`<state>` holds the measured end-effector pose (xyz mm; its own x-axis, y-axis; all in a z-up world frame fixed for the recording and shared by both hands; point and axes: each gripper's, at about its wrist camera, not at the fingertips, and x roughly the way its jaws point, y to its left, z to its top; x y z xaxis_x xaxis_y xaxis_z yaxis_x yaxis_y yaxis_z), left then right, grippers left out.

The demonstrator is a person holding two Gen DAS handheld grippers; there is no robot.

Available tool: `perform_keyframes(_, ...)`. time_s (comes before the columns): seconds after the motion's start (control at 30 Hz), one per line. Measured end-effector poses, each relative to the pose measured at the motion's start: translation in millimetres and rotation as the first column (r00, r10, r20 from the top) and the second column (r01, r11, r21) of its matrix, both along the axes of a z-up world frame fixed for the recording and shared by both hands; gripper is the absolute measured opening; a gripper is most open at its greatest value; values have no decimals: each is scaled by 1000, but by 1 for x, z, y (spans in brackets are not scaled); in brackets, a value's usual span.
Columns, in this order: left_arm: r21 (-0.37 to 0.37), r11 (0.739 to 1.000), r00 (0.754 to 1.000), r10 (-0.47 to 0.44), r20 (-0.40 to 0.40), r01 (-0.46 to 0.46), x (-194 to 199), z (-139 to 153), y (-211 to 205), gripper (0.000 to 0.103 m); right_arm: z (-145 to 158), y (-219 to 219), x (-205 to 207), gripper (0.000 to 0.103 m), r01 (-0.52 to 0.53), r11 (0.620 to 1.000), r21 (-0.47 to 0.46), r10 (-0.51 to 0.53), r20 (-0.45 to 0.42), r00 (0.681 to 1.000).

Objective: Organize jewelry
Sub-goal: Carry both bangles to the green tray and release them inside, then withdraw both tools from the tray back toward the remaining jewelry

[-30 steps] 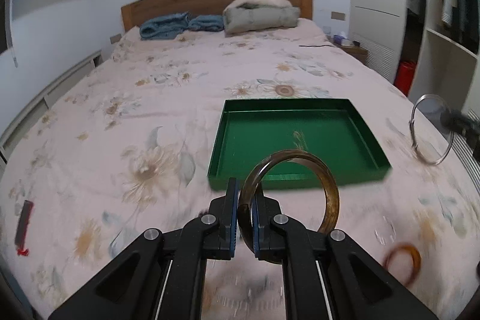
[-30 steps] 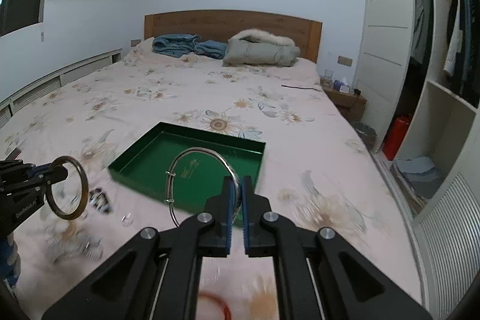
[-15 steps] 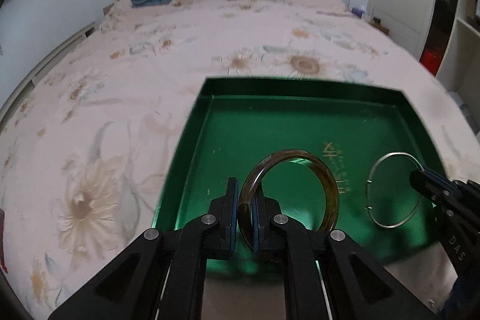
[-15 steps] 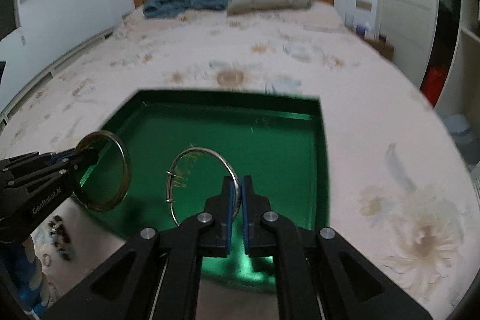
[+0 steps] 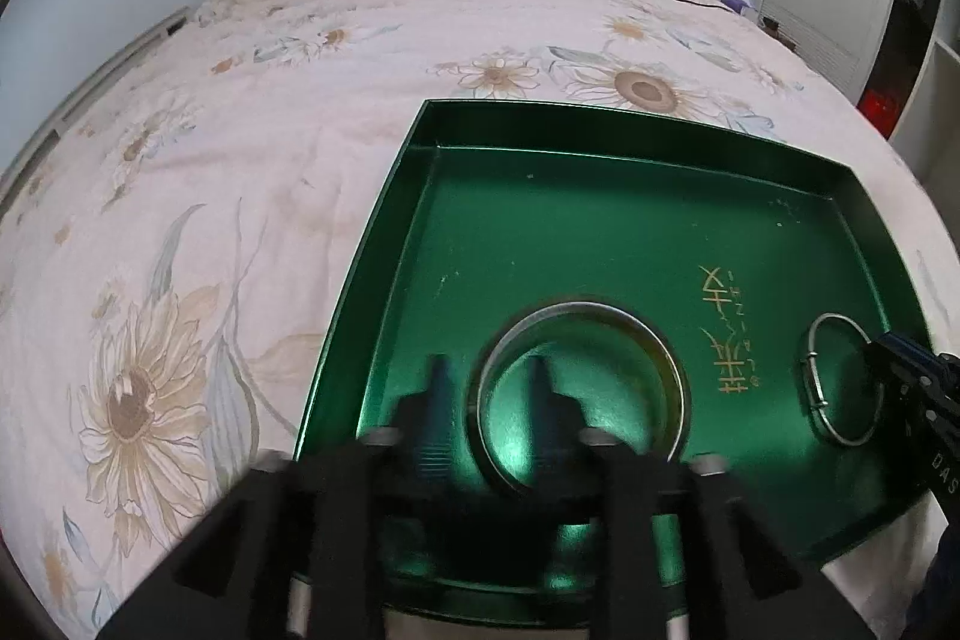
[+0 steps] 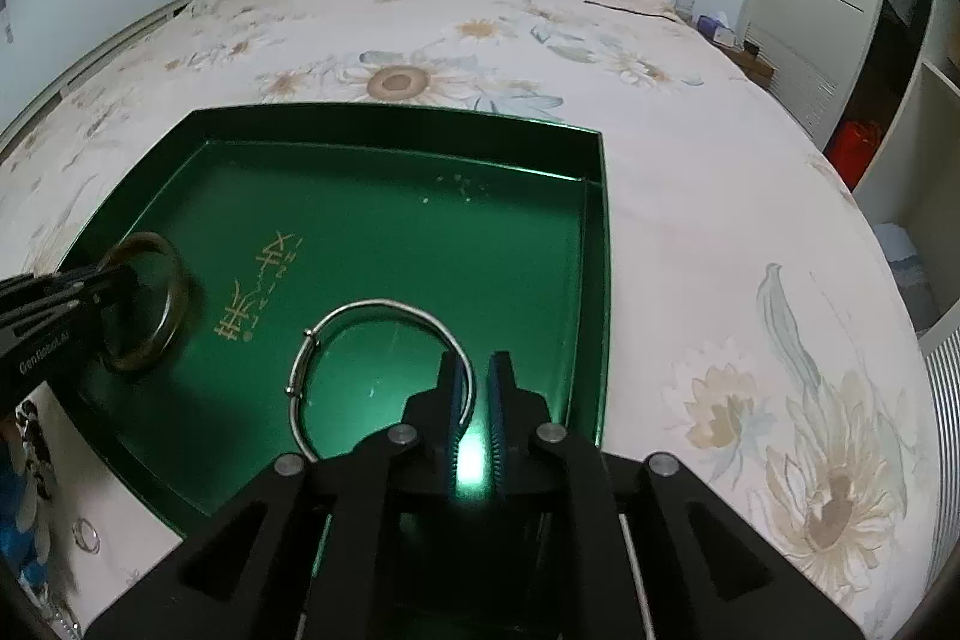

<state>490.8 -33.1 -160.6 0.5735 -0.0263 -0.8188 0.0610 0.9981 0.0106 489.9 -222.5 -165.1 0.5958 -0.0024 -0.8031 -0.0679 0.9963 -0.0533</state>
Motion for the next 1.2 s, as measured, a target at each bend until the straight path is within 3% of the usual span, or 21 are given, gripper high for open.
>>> perform_keyframes(0.1, -8, 1000, 999, 1, 35, 0, -9, 18, 6, 49, 15, -2, -8, 26, -1, 1000, 14, 1, 20, 1000)
perform_keyframes(0.17, -22, 1000, 998, -3, 57, 4, -18, 36, 11, 50, 33, -5, -20, 28, -3, 999, 42, 1, 48, 999)
perform_keyframes(0.3, -9, 1000, 984, 7, 180, -5, -57, 95, 29, 51, 80, -10, -55, 28, -19, 998, 65, 11, 128, 992)
perform_keyframes(0.43, -17, 1000, 953, 19, 301, -15, -107, 158, 56, 50, 138, -20, -114, 28, -46, 994, 94, 22, 244, 969)
perform_keyframes(0.67, -4, 1000, 918, 26, 396, -26, -212, 231, 97, 51, 217, -35, -231, 29, -81, 991, 110, 31, 397, 917)
perform_keyframes(0.93, -20, 999, 884, 42, 466, -38, -333, 259, 127, 71, 247, -45, -343, 32, -85, 988, 132, 14, 464, 886)
perform_keyframes(1.2, -34, 999, 869, 19, 494, -2, -411, 261, 140, 77, 265, -46, -428, 32, -82, 987, 137, 0, 514, 858)
